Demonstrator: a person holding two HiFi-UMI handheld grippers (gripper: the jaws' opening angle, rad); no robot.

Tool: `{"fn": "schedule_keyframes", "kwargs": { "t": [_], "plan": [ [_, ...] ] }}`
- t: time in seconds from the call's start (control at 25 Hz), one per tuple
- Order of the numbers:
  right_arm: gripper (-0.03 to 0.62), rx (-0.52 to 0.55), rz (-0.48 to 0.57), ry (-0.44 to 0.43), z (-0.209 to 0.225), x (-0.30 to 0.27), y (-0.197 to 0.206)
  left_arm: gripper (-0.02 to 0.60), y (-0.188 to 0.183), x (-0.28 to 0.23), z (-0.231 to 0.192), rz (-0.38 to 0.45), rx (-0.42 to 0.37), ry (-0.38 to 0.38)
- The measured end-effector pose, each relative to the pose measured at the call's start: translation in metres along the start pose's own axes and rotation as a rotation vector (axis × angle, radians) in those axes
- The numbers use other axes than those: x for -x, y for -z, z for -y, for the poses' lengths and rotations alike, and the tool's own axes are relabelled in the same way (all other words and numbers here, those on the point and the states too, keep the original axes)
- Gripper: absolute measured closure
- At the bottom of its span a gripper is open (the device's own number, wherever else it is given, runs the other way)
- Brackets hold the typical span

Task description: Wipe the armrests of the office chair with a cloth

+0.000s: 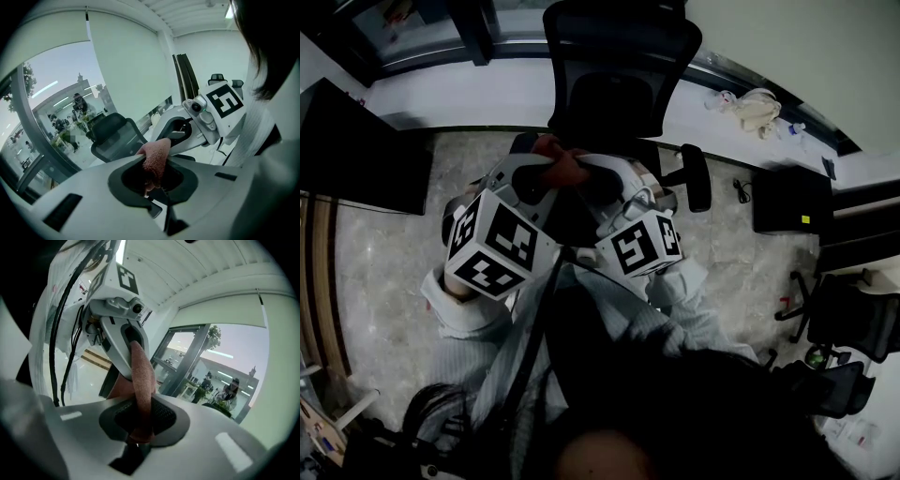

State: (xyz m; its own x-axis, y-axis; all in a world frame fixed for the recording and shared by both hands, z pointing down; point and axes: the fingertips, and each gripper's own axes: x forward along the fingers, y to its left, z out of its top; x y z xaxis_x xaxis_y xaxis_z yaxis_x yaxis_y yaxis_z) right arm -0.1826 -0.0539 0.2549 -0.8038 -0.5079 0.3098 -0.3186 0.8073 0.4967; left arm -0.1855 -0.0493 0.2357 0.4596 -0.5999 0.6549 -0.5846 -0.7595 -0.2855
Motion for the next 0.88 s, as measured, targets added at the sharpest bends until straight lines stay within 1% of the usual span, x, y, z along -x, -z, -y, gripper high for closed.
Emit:
{"fn": "schedule_keyframes", "kwargs": {
  "t": [0.12, 0.24, 0.32, 0.4, 0.44, 0.52, 0.56, 0.6, 0.68, 0.72, 0.76, 0.88],
  "plan": [
    [0.558, -0.098, 0.01, -0.016, 0.001, 0.001, 0.005, 0.549, 0.003, 0.002, -0.003, 0.053, 0.012, 0.002],
    [0.557, -0.171, -0.02, 0.013, 0.008, 0.0, 0.015, 0.528, 0.01, 0.003, -0.01, 0.118, 0.05, -0.002],
    [0.557, -0.237, -0.058, 0.062, 0.018, 0.003, 0.031, 0.526, 0.016, 0.003, -0.017, 0.167, 0.11, -0.01],
    [0.559, -0.336, -0.097, 0.145, 0.034, 0.014, 0.055, 0.528, 0.021, 0.008, -0.032, 0.239, 0.188, -0.055],
    [0.559, -0.4, -0.098, 0.186, 0.042, 0.022, 0.066, 0.528, 0.023, 0.011, -0.042, 0.289, 0.238, -0.084],
    [0.559, -0.528, -0.065, 0.254, 0.058, 0.042, 0.081, 0.528, 0.022, 0.015, -0.059, 0.39, 0.341, -0.136],
    [0.559, -0.575, -0.043, 0.285, 0.064, 0.052, 0.086, 0.528, 0.02, 0.015, -0.065, 0.423, 0.374, -0.161],
    [0.559, -0.61, -0.022, 0.315, 0.07, 0.061, 0.09, 0.528, 0.018, 0.013, -0.07, 0.442, 0.387, -0.188],
    [0.559, -0.655, 0.016, 0.366, 0.08, 0.079, 0.096, 0.534, 0.01, 0.006, -0.074, 0.462, 0.396, -0.234],
    [0.559, -0.668, 0.031, 0.388, 0.084, 0.089, 0.099, 0.549, 0.004, 0.003, -0.073, 0.473, 0.41, -0.245],
    [0.559, -0.676, 0.042, 0.407, 0.088, 0.099, 0.103, 0.571, -0.003, 0.0, -0.071, 0.49, 0.431, -0.247],
    [0.559, -0.685, 0.061, 0.451, 0.102, 0.13, 0.121, 0.577, -0.034, -0.01, -0.061, 0.565, 0.48, -0.235]
  ]
}}
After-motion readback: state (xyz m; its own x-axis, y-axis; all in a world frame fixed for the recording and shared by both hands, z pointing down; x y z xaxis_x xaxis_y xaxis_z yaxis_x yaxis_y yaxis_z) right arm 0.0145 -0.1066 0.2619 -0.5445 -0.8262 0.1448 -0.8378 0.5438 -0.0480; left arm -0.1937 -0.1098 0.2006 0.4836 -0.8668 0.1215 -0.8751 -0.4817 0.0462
